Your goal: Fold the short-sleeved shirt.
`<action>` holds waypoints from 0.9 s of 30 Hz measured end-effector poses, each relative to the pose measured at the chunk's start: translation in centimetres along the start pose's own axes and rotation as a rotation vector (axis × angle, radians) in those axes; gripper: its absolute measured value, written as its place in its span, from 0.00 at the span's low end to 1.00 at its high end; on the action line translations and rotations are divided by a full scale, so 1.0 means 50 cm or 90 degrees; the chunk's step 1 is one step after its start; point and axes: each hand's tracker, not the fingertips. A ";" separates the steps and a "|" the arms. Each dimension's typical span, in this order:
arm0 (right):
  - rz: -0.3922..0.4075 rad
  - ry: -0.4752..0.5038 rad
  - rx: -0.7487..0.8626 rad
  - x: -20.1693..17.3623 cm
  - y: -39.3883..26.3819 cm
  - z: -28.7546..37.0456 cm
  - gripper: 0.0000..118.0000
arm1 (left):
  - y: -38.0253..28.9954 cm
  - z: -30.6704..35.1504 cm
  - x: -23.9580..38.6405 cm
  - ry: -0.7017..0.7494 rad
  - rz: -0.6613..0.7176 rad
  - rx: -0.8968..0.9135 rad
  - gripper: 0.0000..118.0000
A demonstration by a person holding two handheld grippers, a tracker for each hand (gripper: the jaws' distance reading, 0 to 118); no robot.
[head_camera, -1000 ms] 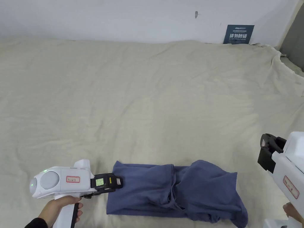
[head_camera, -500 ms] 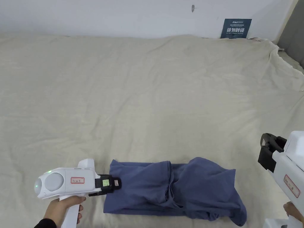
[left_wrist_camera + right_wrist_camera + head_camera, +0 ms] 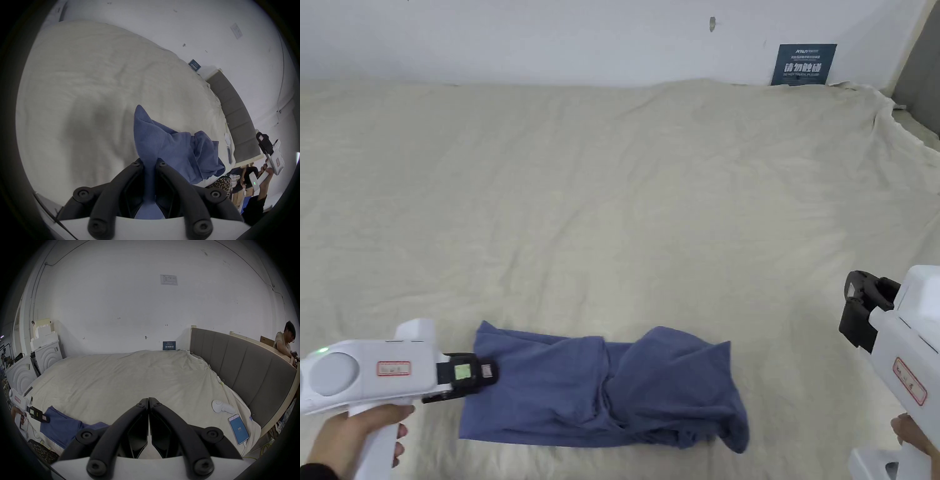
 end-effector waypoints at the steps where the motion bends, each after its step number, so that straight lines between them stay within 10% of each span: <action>1: -0.001 0.002 0.001 0.001 0.000 0.002 0.00 | 0.005 0.021 0.001 0.009 -0.001 0.001 0.09; 12: -0.013 0.004 0.014 0.016 -0.001 0.024 0.00 | 0.059 0.055 0.197 0.016 -0.073 -0.016 0.09; 27: -0.032 -0.018 0.018 0.062 -0.016 0.051 0.00 | -0.005 -0.264 0.480 -0.012 -0.206 -0.166 0.09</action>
